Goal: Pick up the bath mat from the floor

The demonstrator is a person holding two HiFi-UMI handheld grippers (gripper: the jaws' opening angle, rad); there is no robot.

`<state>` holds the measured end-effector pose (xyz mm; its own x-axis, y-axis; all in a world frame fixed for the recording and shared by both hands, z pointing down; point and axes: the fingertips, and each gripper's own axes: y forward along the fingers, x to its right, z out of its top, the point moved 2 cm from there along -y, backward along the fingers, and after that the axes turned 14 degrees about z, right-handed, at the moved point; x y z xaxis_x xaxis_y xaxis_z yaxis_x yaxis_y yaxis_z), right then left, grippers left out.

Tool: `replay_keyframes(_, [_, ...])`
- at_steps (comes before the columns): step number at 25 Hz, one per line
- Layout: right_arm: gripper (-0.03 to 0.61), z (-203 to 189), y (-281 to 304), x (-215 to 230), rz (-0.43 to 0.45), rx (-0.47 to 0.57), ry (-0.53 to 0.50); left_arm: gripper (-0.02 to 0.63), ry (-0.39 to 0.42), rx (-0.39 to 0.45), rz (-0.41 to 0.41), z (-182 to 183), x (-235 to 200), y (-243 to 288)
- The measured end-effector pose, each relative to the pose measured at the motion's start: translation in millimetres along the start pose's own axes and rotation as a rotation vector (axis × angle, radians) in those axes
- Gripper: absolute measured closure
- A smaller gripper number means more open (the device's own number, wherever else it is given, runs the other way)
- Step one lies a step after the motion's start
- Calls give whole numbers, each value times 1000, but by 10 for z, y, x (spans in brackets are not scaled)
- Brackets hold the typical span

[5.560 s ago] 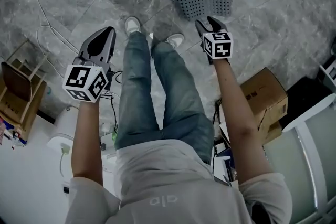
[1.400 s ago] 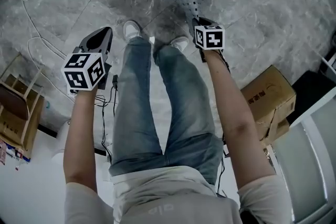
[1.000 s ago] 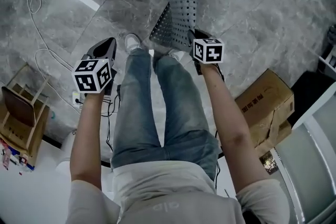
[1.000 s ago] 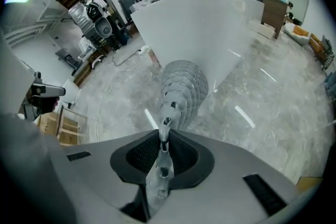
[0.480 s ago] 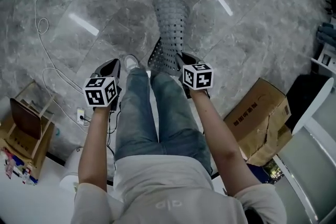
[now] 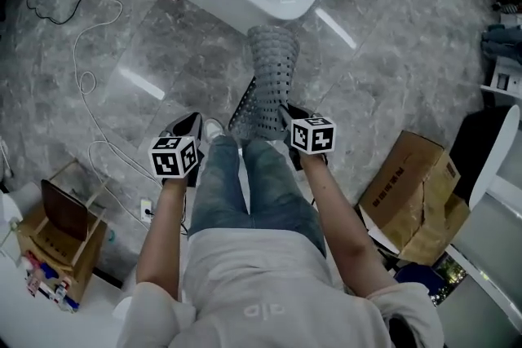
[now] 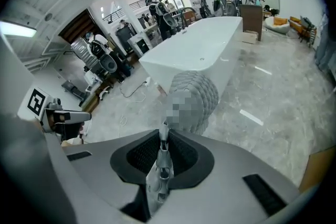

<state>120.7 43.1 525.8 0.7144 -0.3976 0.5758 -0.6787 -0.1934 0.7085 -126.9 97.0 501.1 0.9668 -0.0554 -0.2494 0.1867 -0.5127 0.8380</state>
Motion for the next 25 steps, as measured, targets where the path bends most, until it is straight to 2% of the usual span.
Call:
replay_keyframes(6, [509,343,-558,-242,6,100,52,598,63,44,-29,533,279,-408])
replay_keyframes(12, [511,744,-1104,-461,14,194,44,598,101,100,-33,1127,537,-721])
replay_keyframes(19, [511,1107,-1839,-787,27,322,7,598,153,223,-102,1658,965,-1292])
replay_keyframes(22, [511,1314,-2197,-944,31,380,-36,598,193,284,-137,1900,1206,-1575])
replay_keyframes(25, [511,1532,-2527,-1091,36,437,-84,598,188,358,-180,2194,1417,-1877])
